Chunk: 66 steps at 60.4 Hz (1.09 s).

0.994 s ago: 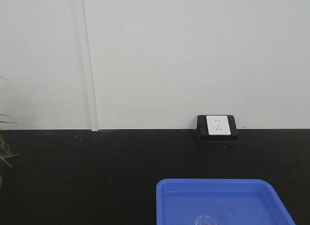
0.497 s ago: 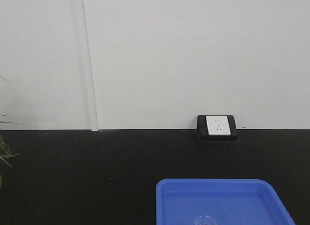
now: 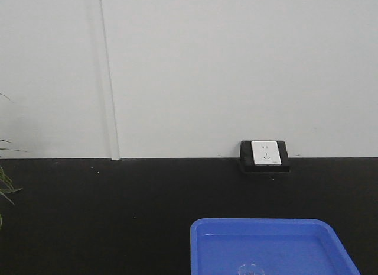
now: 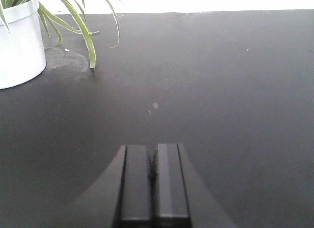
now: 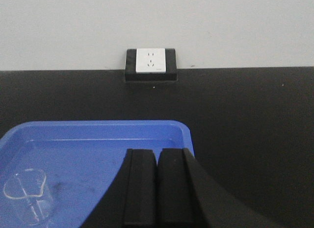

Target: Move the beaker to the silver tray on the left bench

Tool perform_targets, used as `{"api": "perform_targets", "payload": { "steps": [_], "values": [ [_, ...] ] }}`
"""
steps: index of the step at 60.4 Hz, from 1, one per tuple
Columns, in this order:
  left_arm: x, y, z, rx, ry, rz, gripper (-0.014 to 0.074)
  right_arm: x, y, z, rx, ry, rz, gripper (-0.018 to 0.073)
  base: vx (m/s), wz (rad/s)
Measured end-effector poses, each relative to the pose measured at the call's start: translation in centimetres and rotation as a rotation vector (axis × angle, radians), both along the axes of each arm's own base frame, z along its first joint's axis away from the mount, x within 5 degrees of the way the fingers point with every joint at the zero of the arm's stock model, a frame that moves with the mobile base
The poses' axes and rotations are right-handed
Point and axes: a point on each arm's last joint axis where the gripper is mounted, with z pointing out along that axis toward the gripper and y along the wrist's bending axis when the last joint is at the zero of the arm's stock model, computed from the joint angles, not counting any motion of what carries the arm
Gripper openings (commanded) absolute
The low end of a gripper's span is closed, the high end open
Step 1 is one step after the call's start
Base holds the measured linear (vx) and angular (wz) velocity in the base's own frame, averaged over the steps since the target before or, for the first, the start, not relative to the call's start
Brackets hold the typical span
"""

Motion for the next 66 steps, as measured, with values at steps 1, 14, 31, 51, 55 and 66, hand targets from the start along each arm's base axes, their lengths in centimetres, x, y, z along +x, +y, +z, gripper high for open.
{"api": "perform_targets", "payload": {
  "steps": [1, 14, 31, 51, 55, 66],
  "values": [
    [0.0, 0.0, 0.0, 0.000, 0.000, 0.000, 0.0001, 0.1, 0.0, -0.1, 0.000, 0.006, 0.000, 0.0043, 0.00, 0.00],
    [0.0, 0.0, 0.0, 0.000, 0.000, 0.000, 0.0001, 2.2, -0.1, -1.2, 0.022, 0.032, -0.014, 0.0195, 0.00, 0.00],
    [0.0, 0.0, 0.0, 0.000, 0.000, 0.000, 0.0001, 4.6, -0.6, -2.9, 0.113, 0.044, -0.098, 0.0437, 0.00, 0.00],
    [0.0, 0.0, 0.0, 0.000, 0.000, 0.000, 0.0001, 7.3, 1.6, -5.5, -0.109, 0.026, 0.209, 0.0462, 0.00, 0.00],
    [0.0, 0.0, 0.0, 0.000, 0.000, 0.000, 0.0001, 7.5, 2.6, -6.6, -0.141, 0.059, 0.334, 0.0462, 0.00, 0.00],
    [0.0, 0.0, 0.0, 0.000, 0.000, 0.000, 0.0001, 8.0, 3.9, -8.9, -0.106, 0.090, 0.493, 0.0509, 0.00, 0.00]
  ]
}}
